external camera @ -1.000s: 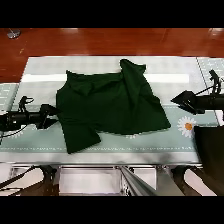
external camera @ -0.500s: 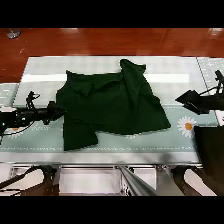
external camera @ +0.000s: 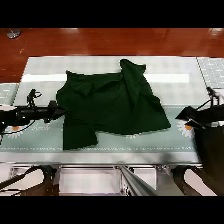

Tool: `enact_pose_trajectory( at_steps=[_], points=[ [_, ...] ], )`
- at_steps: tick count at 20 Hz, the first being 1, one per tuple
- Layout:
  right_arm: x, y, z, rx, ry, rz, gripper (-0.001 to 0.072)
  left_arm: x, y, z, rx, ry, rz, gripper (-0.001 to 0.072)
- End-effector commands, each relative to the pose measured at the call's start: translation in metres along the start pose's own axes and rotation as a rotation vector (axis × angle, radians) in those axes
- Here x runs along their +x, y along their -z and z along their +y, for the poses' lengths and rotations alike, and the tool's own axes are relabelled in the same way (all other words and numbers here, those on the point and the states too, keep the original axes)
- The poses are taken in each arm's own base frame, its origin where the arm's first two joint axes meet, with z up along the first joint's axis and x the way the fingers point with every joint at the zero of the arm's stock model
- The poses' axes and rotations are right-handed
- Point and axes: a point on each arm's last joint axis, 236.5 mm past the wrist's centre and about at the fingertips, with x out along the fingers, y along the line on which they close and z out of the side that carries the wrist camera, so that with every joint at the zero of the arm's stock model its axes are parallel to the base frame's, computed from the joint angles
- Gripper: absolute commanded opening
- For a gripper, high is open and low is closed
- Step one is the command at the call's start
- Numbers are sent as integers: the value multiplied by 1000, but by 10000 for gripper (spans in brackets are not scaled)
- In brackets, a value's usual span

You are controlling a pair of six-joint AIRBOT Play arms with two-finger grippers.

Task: Fold the shirts.

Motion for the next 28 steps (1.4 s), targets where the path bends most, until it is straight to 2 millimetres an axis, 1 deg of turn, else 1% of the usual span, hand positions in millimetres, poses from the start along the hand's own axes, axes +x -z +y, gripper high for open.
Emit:
enact_pose_trajectory(
  at_steps=[1, 4, 6, 10, 14, 17, 18, 19, 20, 21, 22, 23, 24, 25, 26, 27, 28],
  points=[
    [25, 16, 5, -35, 24, 86, 623, 0, 1, -1, 14, 3, 4, 25],
    [41, 15, 8, 9, -7, 126, 623, 0, 1, -1, 14, 3, 4, 25],
    [46, 16, 11, 27, -26, 147, 623, 0, 1, -1, 14, 3, 4, 25],
    [57, 19, 10, 48, -37, 191, 623, 0, 1, -1, 14, 3, 4, 25],
    [66, -2, 28, 100, -121, 122, 623, 0, 1, -1, 14, 3, 4, 25],
    [75, -5, 34, 92, -127, 118, 622, 0, 1, -1, 14, 2, 3, 25],
    [77, -9, 39, 86, -133, 98, 603, 0, 1, -1, 14, 3, 4, 25],
    [76, -14, 43, 72, -132, 79, 475, 0, 1, -1, 14, 3, 4, 25],
    [75, -19, 48, 34, -132, 64, 138, 0, 1, -1, 14, 3, 4, 25],
    [72, -23, 54, -3, -130, 55, 19, 0, 0, -2, 4, 3, 2, 25],
    [67, -26, 59, -30, -129, 52, 18, -4, -6, -6, -25, 8, -13, 24],
    [57, -35, 63, -52, -126, 40, 18, -11, -17, -22, 13, 26, -34, 24],
    [39, -51, 72, -83, -126, 9, 18, -24, -32, -44, 64, 48, -67, 24],
    [13, -71, 85, -117, -133, -42, 18, -44, -54, -75, 119, 75, -129, 24],
    [-23, -97, 105, -168, -149, -122, 18, -70, -75, -111, 186, 110, -211, 24],
    [-65, -122, 127, -221, -166, -223, 18, -105, -95, -159, 277, 164, -310, 24],
    [-117, -147, 152, -274, -185, -354, 17, -143, -106, -206, 372, 217, -406, 24]
  ],
)
